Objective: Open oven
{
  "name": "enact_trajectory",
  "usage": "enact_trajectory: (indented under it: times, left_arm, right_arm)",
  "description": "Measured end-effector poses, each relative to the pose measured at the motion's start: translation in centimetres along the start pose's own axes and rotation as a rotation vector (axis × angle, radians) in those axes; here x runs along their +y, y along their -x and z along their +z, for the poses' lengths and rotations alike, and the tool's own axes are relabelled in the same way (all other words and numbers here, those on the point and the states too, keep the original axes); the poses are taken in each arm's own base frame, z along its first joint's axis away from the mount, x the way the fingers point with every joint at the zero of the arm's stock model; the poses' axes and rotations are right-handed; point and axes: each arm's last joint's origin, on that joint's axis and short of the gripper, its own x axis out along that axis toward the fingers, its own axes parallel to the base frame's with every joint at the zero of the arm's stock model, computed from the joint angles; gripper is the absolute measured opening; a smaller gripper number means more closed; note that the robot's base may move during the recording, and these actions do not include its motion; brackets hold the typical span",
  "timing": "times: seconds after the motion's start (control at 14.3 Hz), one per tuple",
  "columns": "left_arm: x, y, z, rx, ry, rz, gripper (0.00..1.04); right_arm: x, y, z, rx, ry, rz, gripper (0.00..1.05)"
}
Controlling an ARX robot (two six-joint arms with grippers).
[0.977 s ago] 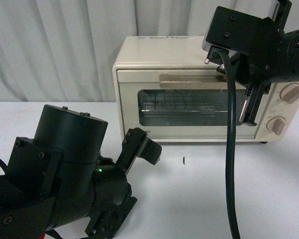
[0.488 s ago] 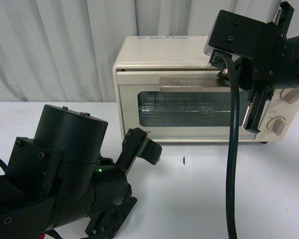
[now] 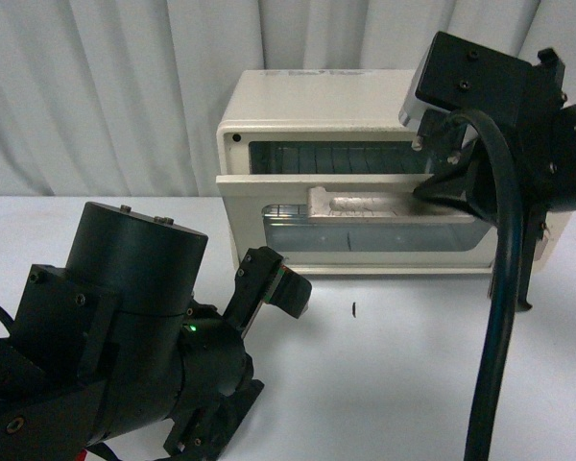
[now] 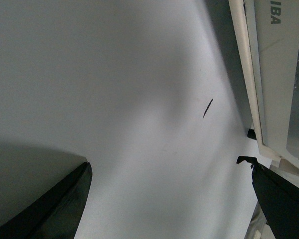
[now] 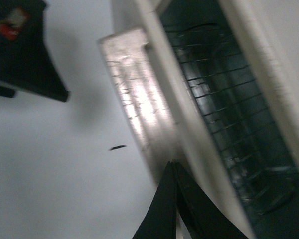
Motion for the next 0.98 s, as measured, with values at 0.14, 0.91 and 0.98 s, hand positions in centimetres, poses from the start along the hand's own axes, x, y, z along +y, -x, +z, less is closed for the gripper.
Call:
enact_trajectory:
  times: [0.14, 0.91, 0.98]
  left_arm:
    - [0.0, 0.0, 0.0, 0.000, 0.000, 0.000, 0.98]
    - [0.0, 0.0, 0.0, 0.001, 0.000, 0.000, 0.98]
    - [0.0, 0.0, 0.0, 0.001, 0.000, 0.000, 0.98]
  right_arm:
    - [1.7, 0.0, -0.2, 0.015, -0.070, 0.115, 0.02]
    - [-0.1, 4.6, 3.7, -0.118, -0.097, 0.029, 0.02]
    - [-0.7, 5.6, 4.6, -0.151, -0.087, 0.000, 0.02]
